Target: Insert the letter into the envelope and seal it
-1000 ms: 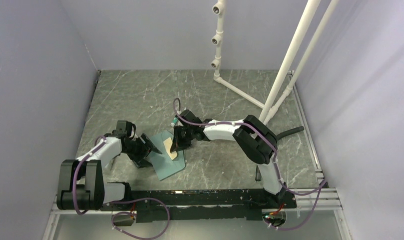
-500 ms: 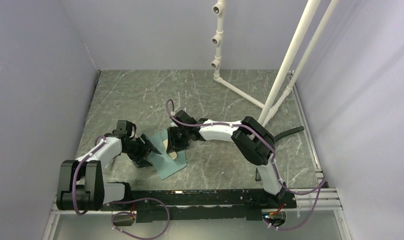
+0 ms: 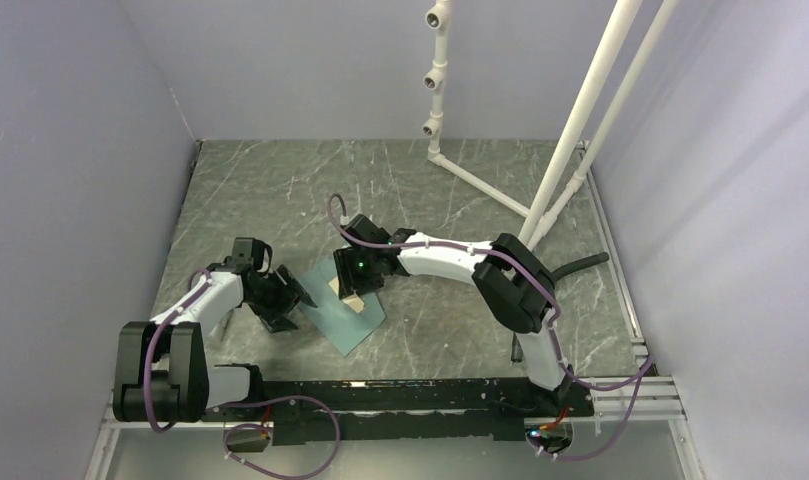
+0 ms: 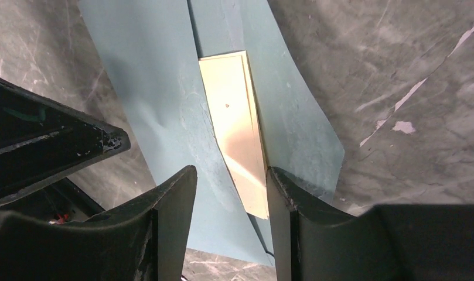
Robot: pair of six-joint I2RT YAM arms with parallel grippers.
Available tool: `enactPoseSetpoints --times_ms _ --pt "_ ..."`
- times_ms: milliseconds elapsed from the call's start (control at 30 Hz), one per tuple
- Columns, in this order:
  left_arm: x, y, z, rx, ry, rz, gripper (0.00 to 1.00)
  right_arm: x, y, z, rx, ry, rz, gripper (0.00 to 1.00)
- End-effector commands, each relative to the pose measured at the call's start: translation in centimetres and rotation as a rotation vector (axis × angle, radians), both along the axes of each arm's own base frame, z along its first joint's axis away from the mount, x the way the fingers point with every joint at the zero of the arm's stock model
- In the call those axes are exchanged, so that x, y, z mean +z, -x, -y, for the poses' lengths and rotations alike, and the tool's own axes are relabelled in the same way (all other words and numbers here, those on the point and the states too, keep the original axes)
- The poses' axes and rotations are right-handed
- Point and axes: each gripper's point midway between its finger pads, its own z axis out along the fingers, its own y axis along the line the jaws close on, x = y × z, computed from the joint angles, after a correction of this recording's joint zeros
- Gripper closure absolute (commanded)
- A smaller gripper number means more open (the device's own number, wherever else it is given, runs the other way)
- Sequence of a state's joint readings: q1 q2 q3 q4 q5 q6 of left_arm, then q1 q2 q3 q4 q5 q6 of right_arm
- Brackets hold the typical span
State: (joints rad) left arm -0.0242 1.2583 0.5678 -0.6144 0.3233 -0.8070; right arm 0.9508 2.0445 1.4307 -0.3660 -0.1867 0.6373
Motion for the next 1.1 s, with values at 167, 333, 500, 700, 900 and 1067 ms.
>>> enactPoseSetpoints --times_ms 167,333,500,700,900,1067 --pt "0.3 -1.8 0.4 -0.025 0.020 0.054 0.32 3.3 -1.7 -1.0 0.051 -0.002 0.153 0.55" --pt "0.0 -1.8 0.9 -0.014 0.052 0.028 0.34 2.2 -2.2 -1.2 0.051 0.026 0.149 0.60" --pt "0.2 -1.6 0.6 0.008 0.036 0.008 0.41 1.7 -2.8 -1.4 0.054 0.042 0.161 0.55" --pt "-0.3 -1.6 0.3 0.013 0.018 -0.006 0.58 0.3 -3.1 -1.1 0.054 0.090 0.154 0.56" --pt "-1.2 -1.0 0.6 -0.002 0.032 -0.035 0.64 -0.4 -2.7 -1.5 0.081 0.085 0.123 0.56" --pt "-1.4 -1.2 0.9 0.000 0.052 -0.036 0.68 -0.6 -1.3 -2.4 0.138 0.025 0.062 0.60"
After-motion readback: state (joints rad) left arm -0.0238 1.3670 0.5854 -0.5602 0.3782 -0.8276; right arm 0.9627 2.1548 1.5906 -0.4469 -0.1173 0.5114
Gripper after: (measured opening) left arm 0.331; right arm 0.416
